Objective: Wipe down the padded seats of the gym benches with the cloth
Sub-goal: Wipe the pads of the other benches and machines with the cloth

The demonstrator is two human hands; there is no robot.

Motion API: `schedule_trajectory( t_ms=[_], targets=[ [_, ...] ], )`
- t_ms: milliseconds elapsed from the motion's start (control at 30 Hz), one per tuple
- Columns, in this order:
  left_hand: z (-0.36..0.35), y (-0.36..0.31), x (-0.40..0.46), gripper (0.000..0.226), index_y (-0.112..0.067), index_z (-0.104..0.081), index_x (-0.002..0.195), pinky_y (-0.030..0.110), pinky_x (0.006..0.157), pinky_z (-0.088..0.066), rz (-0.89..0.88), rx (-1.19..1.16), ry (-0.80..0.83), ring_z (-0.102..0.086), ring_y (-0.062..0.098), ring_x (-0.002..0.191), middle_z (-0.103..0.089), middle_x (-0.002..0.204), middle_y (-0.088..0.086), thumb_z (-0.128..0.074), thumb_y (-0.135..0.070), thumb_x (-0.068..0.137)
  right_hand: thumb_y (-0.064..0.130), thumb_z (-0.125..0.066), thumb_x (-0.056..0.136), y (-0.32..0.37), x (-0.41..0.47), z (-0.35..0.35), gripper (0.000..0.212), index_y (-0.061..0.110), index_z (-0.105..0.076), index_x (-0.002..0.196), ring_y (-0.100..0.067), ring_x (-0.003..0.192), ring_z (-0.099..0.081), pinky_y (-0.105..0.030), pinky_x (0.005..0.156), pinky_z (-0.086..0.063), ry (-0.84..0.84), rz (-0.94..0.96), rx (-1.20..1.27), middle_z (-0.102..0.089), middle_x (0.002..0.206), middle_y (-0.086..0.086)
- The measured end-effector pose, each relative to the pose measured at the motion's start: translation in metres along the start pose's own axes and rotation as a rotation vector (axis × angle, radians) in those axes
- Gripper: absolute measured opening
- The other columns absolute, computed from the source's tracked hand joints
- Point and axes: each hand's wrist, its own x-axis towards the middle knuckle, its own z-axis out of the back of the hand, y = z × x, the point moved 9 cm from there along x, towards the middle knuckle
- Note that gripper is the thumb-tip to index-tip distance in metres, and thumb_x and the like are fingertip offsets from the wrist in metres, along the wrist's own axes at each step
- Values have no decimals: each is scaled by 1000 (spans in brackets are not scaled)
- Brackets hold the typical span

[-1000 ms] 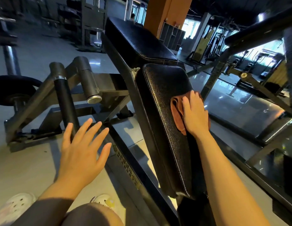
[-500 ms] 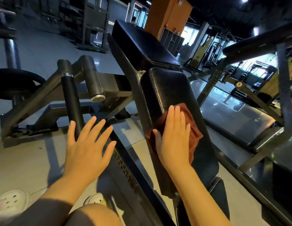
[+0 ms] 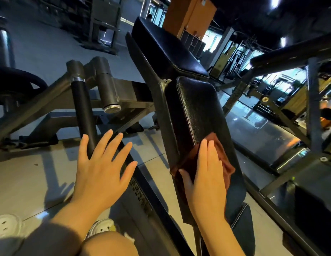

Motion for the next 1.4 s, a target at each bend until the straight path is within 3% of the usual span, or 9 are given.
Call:
schedule_trajectory(
  t_ms=[100, 200, 300, 467, 733, 900, 1000, 1233, 1400],
  targets=[
    [1, -1, 1, 58, -15, -65, 125, 59, 115, -7, -11, -5, 7, -38, 30, 136, -56, 137, 13, -34, -51, 91, 46, -52, 95, -21, -2, -9, 91, 31, 27, 137, -25, 150, -6, -34, 119, -7, 130, -166, 32, 4, 163, -5],
    [0, -1, 1, 58, -17, -63, 128, 60, 115, -7, -30, 4, 15, -38, 29, 137, -56, 137, 12, -34, -51, 92, 41, -55, 96, 22, 25, -2, 83, 51, 24, 120, -26, 150, -2, -39, 122, -3, 41, 10, 59, 10, 160, 1],
    [1, -1, 2, 57, -17, -60, 131, 61, 114, -8, -42, -6, 5, -38, 28, 136, -57, 137, 10, -35, -50, 91, 37, -58, 95, 75, 68, 7, 89, 28, 10, 150, -26, 150, -6, -42, 123, -6, -74, 191, -32, -5, 163, -9],
    [5, -1, 1, 56, -15, -59, 132, 59, 115, -9, -46, -18, -47, -38, 29, 136, -56, 137, 11, -38, -45, 91, 34, -63, 92, 141, 127, 14, 87, 11, -9, 155, -27, 150, -8, -47, 122, -10, -122, 302, -72, -10, 162, -12],
    [6, 4, -3, 56, -10, -59, 132, 56, 116, -12, 2, 8, -70, -39, 34, 135, -56, 135, 15, -37, -41, 90, 52, -51, 94, 38, 46, 19, 80, 20, -10, 155, -22, 148, -18, -49, 120, -19, -80, 291, 39, -17, 162, -2],
    [6, 1, -3, 56, -10, -59, 131, 54, 116, -9, -1, 19, -61, -39, 33, 136, -56, 136, 15, -37, -41, 90, 71, -24, 92, -28, -7, 8, 76, 35, 5, 152, -11, 150, -6, -39, 122, -5, 32, 213, 61, -2, 162, 13],
    [5, 0, -1, 56, -12, -60, 131, 54, 117, -8, 0, 39, -52, -39, 31, 136, -57, 136, 14, -37, -42, 90, 68, -15, 90, -12, 7, 12, 73, 35, 1, 153, -7, 149, 0, -36, 121, 2, 31, 244, 74, 1, 161, 16],
    [4, 2, 0, 55, -12, -61, 129, 51, 117, -7, 8, 30, -57, -38, 30, 135, -57, 134, 13, -37, -41, 90, 50, -28, 102, 103, 123, 17, 63, 22, -11, 157, -14, 150, -1, -46, 122, 2, 54, 499, 141, -8, 164, 2],
    [3, 2, 1, 56, -11, -61, 130, 50, 118, -5, 21, 26, -44, -37, 31, 136, -56, 136, 14, -36, -41, 90, 54, -27, 101, 60, 160, 21, 65, 21, -16, 156, -16, 149, -12, -52, 121, -4, 35, 393, 192, -16, 163, 0]
  ],
)
